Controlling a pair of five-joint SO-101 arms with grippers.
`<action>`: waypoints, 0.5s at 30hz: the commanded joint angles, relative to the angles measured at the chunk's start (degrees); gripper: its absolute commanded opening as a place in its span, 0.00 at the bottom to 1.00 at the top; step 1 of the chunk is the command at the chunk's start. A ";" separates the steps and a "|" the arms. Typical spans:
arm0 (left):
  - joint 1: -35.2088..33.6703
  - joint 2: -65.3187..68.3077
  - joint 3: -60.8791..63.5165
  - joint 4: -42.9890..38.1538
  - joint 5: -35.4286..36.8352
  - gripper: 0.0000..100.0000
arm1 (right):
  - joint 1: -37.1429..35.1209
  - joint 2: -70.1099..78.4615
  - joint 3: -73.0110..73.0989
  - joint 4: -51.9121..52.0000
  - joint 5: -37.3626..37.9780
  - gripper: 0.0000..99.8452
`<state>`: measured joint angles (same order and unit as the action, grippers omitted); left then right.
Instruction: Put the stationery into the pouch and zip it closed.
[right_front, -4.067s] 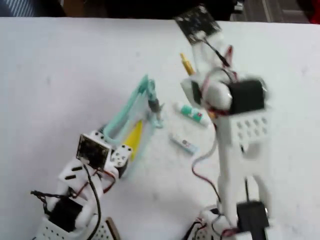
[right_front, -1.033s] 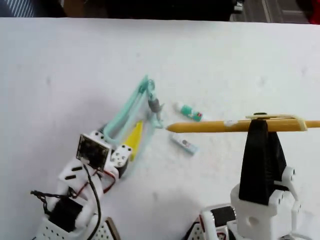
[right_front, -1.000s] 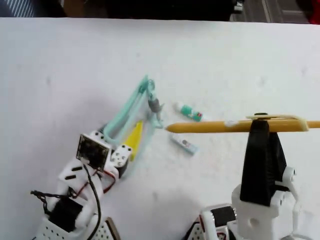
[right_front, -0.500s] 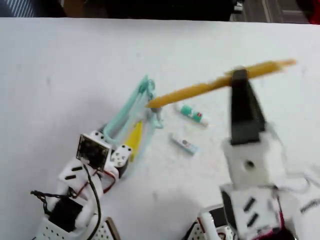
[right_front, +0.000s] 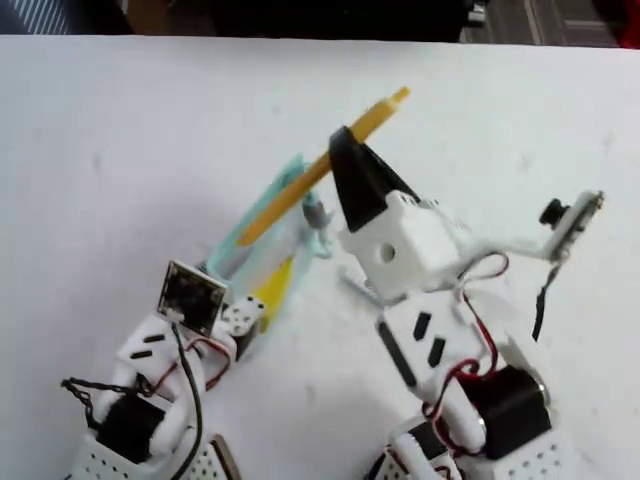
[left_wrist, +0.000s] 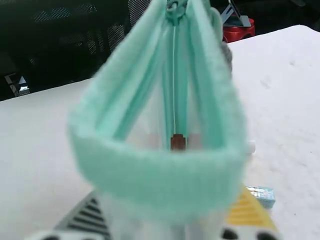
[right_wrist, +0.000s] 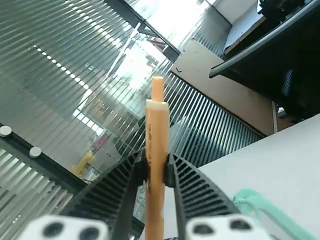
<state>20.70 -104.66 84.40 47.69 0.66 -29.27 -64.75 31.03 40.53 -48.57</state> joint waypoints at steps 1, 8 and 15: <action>-0.48 0.22 -3.16 0.18 0.00 0.20 | -0.48 2.33 -1.85 0.40 4.66 0.02; -0.40 0.22 -3.16 0.18 0.00 0.20 | -0.66 6.73 -1.85 0.31 8.62 0.02; -0.40 0.22 -3.16 0.18 0.00 0.20 | -9.63 8.48 -1.85 0.31 15.21 0.02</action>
<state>20.70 -104.66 84.40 47.69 0.66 -35.08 -56.40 31.03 40.53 -38.29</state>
